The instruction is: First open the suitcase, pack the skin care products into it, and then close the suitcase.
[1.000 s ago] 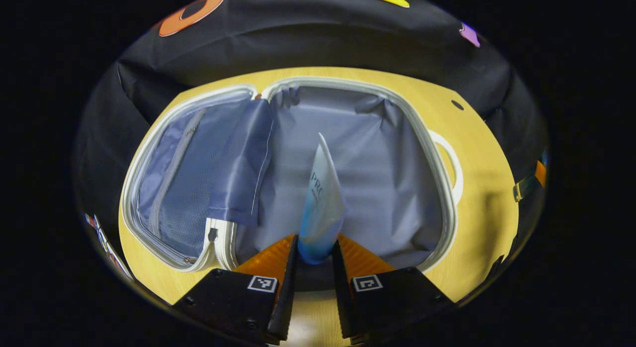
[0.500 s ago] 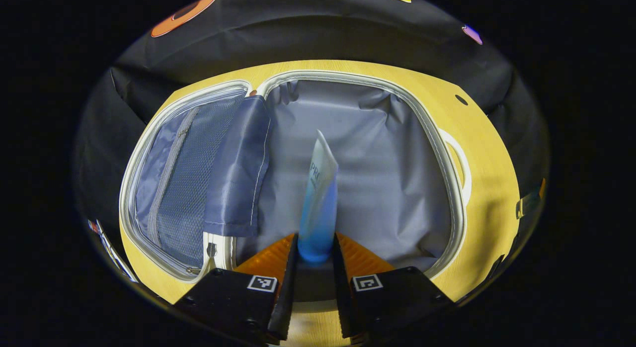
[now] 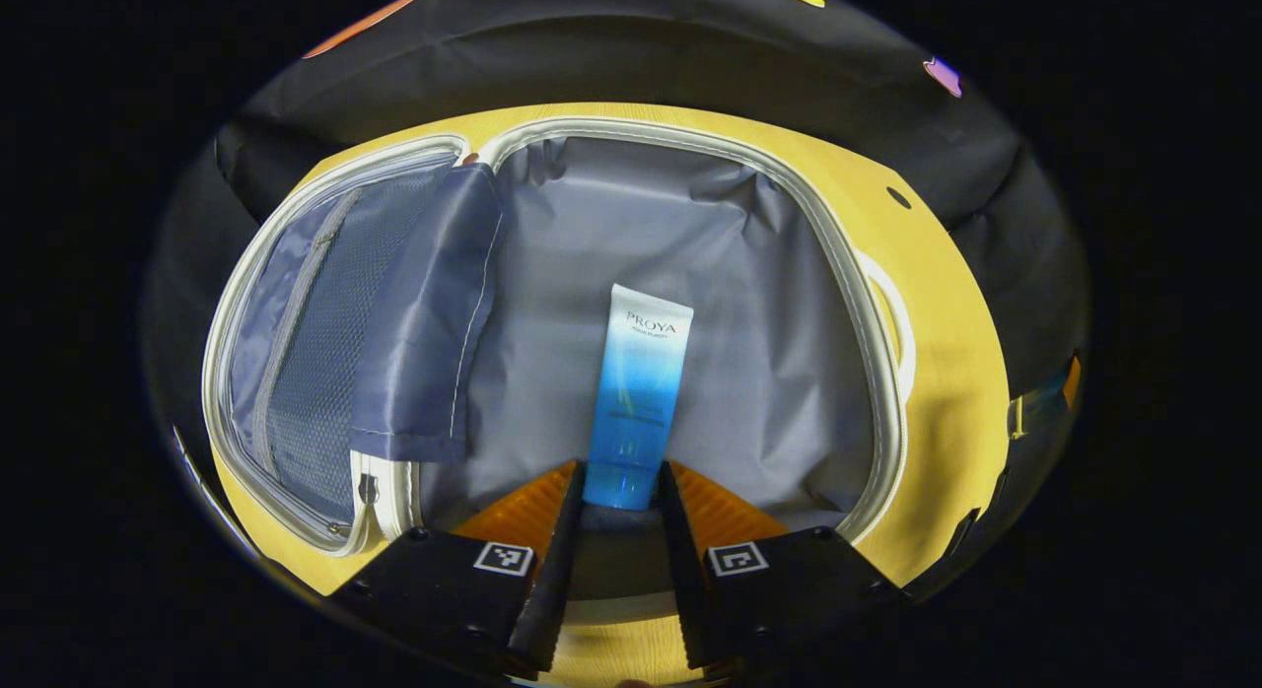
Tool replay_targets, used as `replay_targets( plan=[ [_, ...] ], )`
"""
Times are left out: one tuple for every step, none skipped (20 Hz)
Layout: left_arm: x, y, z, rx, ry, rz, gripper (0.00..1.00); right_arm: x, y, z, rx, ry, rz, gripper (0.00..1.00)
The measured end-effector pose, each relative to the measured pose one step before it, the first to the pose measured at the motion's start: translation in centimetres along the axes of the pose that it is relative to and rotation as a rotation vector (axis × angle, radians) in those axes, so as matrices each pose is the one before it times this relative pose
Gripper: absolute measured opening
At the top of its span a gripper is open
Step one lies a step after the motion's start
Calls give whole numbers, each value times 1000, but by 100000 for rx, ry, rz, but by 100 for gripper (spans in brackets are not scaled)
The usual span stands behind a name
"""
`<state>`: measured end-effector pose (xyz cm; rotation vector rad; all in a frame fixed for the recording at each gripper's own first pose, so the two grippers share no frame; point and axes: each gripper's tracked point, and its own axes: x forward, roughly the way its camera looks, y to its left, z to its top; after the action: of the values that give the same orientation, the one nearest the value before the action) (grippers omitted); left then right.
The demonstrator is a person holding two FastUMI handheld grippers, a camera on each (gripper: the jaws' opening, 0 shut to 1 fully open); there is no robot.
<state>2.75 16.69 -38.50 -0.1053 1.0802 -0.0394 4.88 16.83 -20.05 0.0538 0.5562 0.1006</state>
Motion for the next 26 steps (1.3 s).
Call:
replay_targets(
  plan=[
    [-469,-416,216,-941,-1940,-1616,56,147,510,487,-164,-415,804,36],
    [-618,-165,223,-719,-2167,-1045,60,101,686,555,-48,-433,1190,39],
    [-634,-210,128,-273,-2090,-1016,67,213,765,627,-32,-581,1305,39],
    [-696,-74,245,180,-2452,-620,71,123,767,579,7,-776,1191,39],
    [-717,146,125,709,-2490,-52,78,300,852,624,-234,-716,1241,39],
    [-775,294,184,499,-2469,290,90,328,921,488,-367,-566,1357,39],
    [-844,358,145,283,-2725,502,81,388,999,392,-535,-171,1450,39],
    [-672,94,395,-365,-3536,-1451,81,361,1057,235,-232,161,1475,39],
    [-607,-241,249,-796,-3577,-3201,82,597,1096,76,-214,452,1575,36],
    [-619,321,5,-1016,-2650,-1290,82,513,1208,116,316,475,1414,37],
    [-523,654,33,-941,-2553,-207,85,553,1044,-47,567,711,1603,39],
    [-681,773,31,-969,-2785,435,87,587,1186,-217,464,993,1888,39],
    [-678,777,107,-1137,-3096,458,89,756,1334,-294,112,1575,2141,39],
    [-735,711,73,-717,-2483,327,90,703,989,-337,40,1566,1458,39],
    [-1140,720,488,-950,-4617,918,90,785,999,-616,-7,2067,1301,39],
    [-1124,525,939,-390,-6142,-294,90,992,864,-540,525,2101,624,39],
    [-1056,200,795,255,-5185,-1360,90,1087,639,-505,798,2172,66,39],
    [-945,394,730,585,-3578,10,90,1065,599,-685,920,2566,-233,39],
    [-731,432,377,928,-1612,495,90,989,544,-864,1055,3462,-374,39],
    [-669,379,137,1069,-1036,537,90,857,335,-1004,1065,3943,-11,39],
    [-327,568,35,1252,-663,1053,90,679,215,-1009,1227,3683,180,36],
    [-279,584,271,1215,-1329,1457,90,585,228,-864,1871,2338,-42,39],
    [-269,614,301,1426,-1046,1674,90,512,16,-490,1450,1512,-584,39],
    [-134,619,396,1416,-959,1801,90,482,28,-600,1145,1616,-714,39],
    [-247,505,408,928,-1216,1603,90,-201,283,192,887,-1225,271,39],
    [-236,465,505,28,-1475,585,90,393,99,330,22,-93,-485,40]
  ],
)
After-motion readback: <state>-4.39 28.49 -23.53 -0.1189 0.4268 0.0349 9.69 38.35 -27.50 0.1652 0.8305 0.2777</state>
